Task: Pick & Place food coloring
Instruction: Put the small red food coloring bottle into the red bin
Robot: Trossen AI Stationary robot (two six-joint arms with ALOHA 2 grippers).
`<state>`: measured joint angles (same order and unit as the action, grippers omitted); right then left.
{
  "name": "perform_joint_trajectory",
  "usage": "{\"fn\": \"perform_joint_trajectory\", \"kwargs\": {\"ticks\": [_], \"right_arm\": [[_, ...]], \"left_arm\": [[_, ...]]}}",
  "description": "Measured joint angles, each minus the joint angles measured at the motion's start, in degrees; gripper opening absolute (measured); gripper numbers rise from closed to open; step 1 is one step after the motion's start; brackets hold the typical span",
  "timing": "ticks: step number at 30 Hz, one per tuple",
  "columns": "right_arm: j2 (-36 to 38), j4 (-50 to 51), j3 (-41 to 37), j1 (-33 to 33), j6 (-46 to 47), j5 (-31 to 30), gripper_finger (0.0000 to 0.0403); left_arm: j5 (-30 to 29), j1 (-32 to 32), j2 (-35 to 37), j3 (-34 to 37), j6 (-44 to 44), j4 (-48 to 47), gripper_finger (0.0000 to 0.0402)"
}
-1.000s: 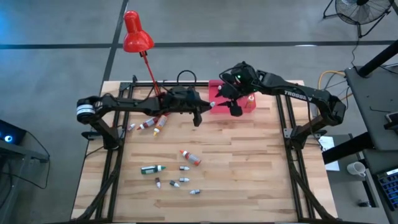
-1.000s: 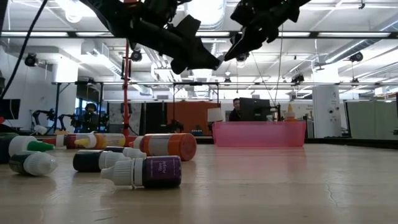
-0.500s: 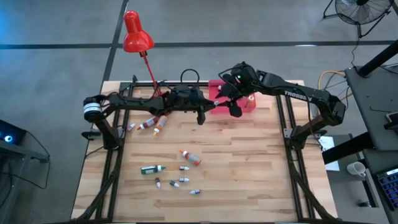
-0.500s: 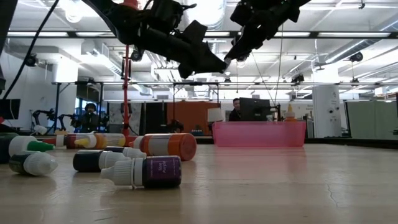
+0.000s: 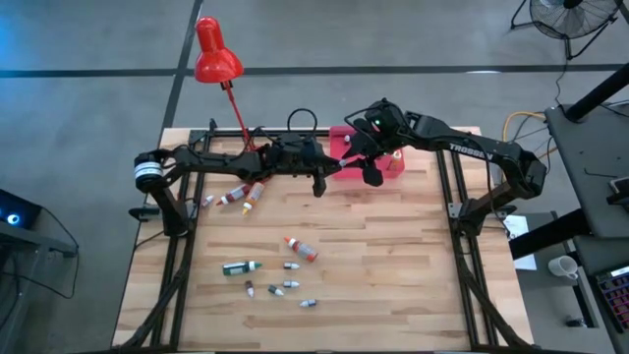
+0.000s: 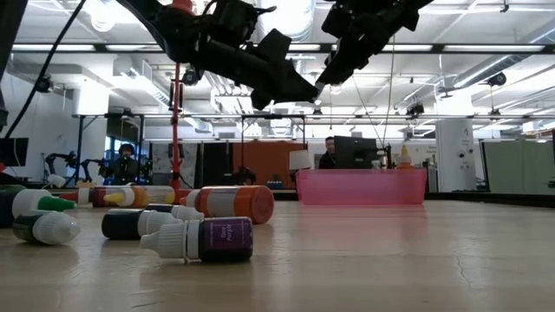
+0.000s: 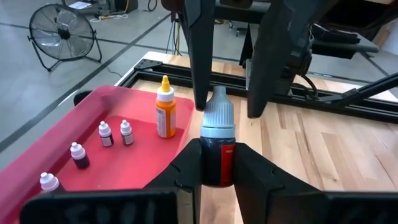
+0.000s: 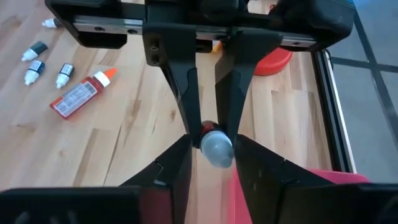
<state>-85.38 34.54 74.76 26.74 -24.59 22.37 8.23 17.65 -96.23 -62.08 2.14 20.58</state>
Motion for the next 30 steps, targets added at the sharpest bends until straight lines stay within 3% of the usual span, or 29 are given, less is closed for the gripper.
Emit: {"fn": "perform_joint_trajectory", "kwargs": {"ticks": [26,30], "right_arm": [[0.00,0.27,-0.09,0.02,0.66,-0.55,0.0052],[0.00,0.78,-0.09,0.00,0.58,-2.47,0.0052]], "left_arm": [[-0.02,0.00,0.00,-0.70,-0.18,-0.02,0.0049],[-1.14,-0.02,0.00,-0.68,0.49,-0.04,0.0069]]}}
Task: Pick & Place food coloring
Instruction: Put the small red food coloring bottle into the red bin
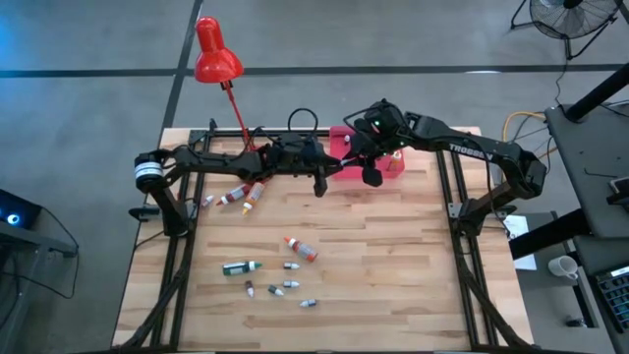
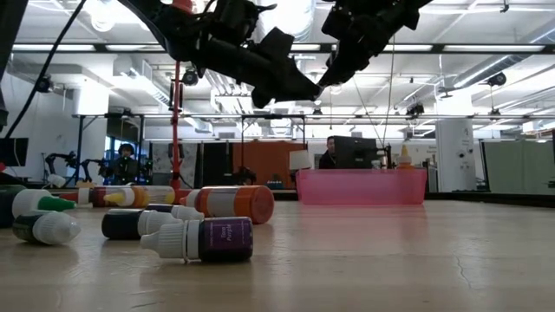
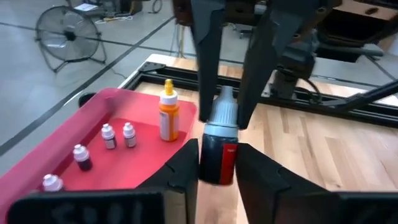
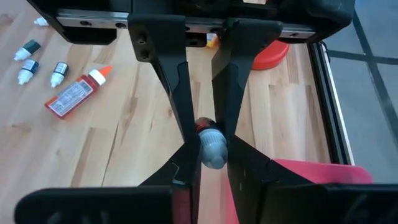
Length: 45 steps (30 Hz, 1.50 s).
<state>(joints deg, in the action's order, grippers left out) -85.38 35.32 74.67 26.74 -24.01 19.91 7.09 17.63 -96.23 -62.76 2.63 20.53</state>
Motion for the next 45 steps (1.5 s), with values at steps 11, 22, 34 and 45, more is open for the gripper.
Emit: {"fn": "perform_joint_trajectory", "kwargs": {"ticks": [11,22,34,45], "right_arm": [[-0.02,0.58,-0.04,0.27,3.69,-16.51,0.0050],[-11.90,14.47,9.15,4.12,24.65,-21.69,0.0050],[-33.50,28.06,32.02,8.46,24.84,-21.42,0.0050],[-45.32,32.19,45.37,9.09,20.22,-18.32,0.0061]], "left_arm": [[-14.27,-0.66,0.22,0.07,1.56,-8.69,0.0173],[-14.33,-0.68,0.94,0.22,11.81,-27.36,0.0188],[-14.73,-0.68,4.10,2.22,19.76,-39.30,0.0188],[-21.40,-0.44,18.70,14.16,26.02,-37.95,0.0188]]}}
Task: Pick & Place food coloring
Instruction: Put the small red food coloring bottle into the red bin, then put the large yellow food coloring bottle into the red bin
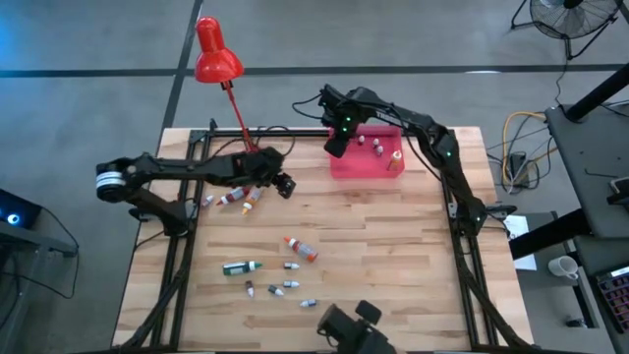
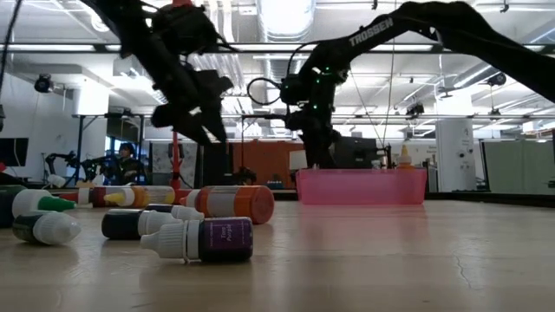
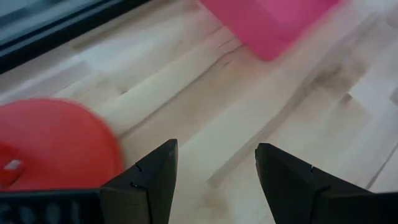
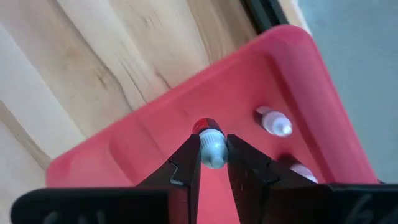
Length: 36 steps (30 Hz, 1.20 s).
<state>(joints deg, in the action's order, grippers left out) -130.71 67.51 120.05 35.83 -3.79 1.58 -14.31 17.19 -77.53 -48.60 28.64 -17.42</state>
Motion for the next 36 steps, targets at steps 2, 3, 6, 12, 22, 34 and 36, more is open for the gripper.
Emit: {"fn": "perform_joint_trajectory", "kwargs": {"ticks": [2,3,6,12,22,34,36], "right_arm": [[-0.86,-0.02,0.41,0.41,-0.60,1.06,0.0062],[-1.41,-0.16,0.51,0.47,-0.66,1.53,0.0062],[-2.25,-0.96,-0.12,0.77,-1.03,1.71,0.0061],[-3.46,-3.91,-2.52,0.79,-3.82,1.84,0.0066],[-3.50,-6.43,-2.51,1.10,-6.71,1.27,0.0108],[-1.01,-5.81,-1.04,1.32,-6.60,1.27,0.0175],[0.60,-5.63,-0.76,1.32,-7.08,1.28,0.0180]], "left_arm": [[-0.81,0.00,2.66,2.43,1.34,0.33,0.0188],[-0.91,0.02,3.91,3.70,2.02,0.49,0.0188],[-2.25,0.07,7.19,7.23,4.28,1.01,0.0188],[-2.42,0.44,11.70,12.39,7.40,2.41,0.0188],[-2.66,0.44,13.67,13.21,7.66,2.87,0.0188],[-2.95,0.44,13.67,13.27,6.99,2.83,0.0188],[-2.63,0.44,13.67,13.27,6.99,2.57,0.0188]]}}
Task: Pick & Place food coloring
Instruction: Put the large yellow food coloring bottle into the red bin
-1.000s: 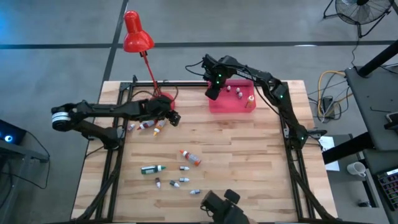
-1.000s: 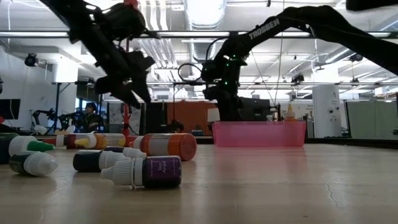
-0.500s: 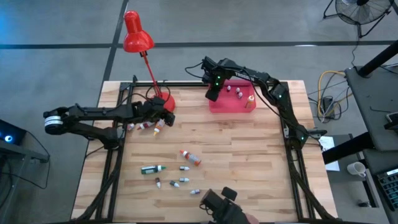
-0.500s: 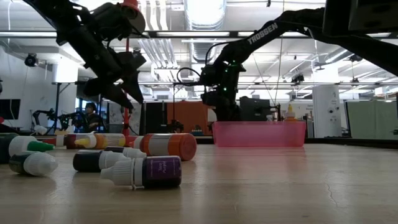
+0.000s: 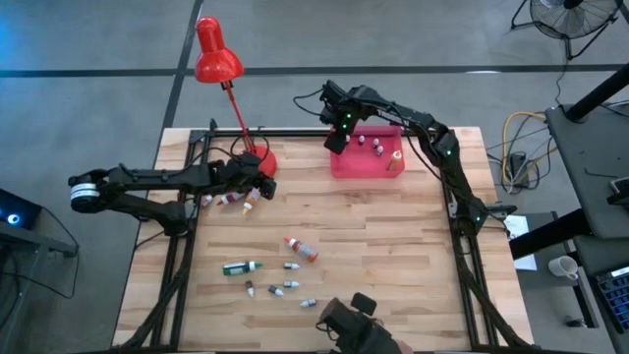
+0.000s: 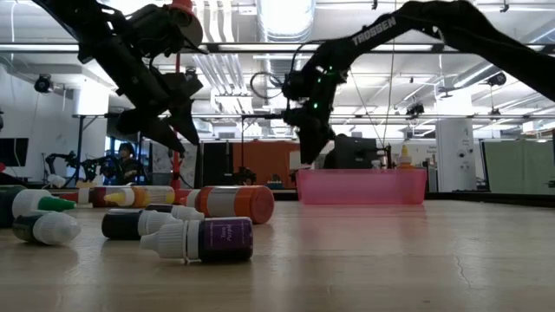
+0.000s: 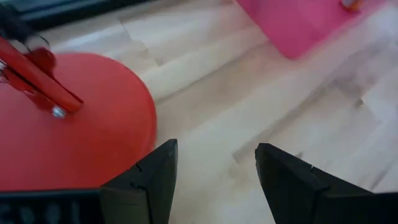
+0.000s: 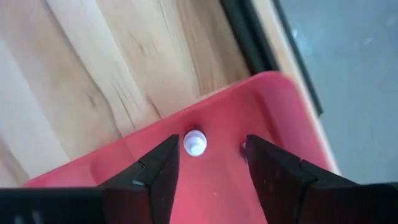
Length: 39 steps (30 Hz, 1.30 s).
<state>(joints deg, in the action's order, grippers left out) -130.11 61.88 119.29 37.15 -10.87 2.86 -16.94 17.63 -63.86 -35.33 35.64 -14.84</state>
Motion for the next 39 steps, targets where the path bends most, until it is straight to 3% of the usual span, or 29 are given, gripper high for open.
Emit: {"fn": "perform_joint_trajectory", "kwargs": {"ticks": [6,12,17,25,29,33,39], "right_arm": [[7.50,0.73,0.17,-0.44,-4.16,2.24,0.0182],[13.59,0.57,-0.65,-0.95,-2.38,3.20,0.0175],[15.63,0.79,-1.49,-0.98,-1.52,3.18,0.0174],[14.95,2.94,-3.38,-1.05,-1.95,3.22,0.0175],[14.98,3.14,-5.55,-1.49,-3.87,3.57,0.0174],[15.02,3.95,-6.71,-2.10,-4.40,3.83,0.0171],[15.41,3.97,-8.01,-2.63,-4.25,3.83,0.0171]], "left_arm": [[8.88,-0.10,0.15,-1.35,-0.74,-11.89,0.0188],[9.51,-0.22,0.02,-3.69,10.47,-31.19,0.0188],[10.78,-2.19,0.00,-3.85,17.11,-36.82,0.0188],[7.27,-5.88,0.20,-5.44,24.02,-44.66,0.0188],[2.75,-6.13,0.17,-6.01,25.05,-43.28,0.0188],[5.00,-6.19,-0.69,-5.84,23.11,-37.13,0.0188],[5.36,-6.19,-6.34,-5.69,22.47,-35.19,0.0188]]}}
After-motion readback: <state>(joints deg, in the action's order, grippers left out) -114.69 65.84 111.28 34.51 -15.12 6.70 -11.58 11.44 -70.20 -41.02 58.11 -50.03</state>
